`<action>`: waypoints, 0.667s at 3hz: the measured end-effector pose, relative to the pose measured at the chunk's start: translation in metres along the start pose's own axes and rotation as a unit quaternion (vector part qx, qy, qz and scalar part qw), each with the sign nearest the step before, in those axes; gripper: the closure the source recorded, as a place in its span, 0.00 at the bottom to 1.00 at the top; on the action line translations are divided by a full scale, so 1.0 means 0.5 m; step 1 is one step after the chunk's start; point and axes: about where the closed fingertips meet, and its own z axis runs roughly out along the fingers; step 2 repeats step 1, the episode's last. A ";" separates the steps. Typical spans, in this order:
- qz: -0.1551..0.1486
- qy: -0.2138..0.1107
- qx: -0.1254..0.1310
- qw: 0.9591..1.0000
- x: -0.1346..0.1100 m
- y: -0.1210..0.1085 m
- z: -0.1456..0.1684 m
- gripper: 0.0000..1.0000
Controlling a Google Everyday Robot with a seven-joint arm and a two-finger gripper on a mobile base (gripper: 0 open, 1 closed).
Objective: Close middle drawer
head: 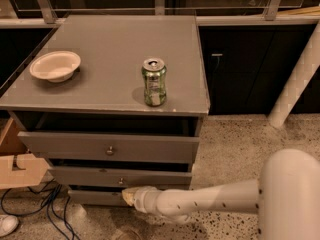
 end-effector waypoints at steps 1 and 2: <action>0.017 0.018 -0.003 1.000 0.065 0.023 -0.046 0.85; 0.017 0.018 -0.003 1.000 0.065 0.023 -0.046 0.85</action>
Offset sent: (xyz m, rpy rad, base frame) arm 0.0000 0.0000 0.0000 0.0000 0.0000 0.0000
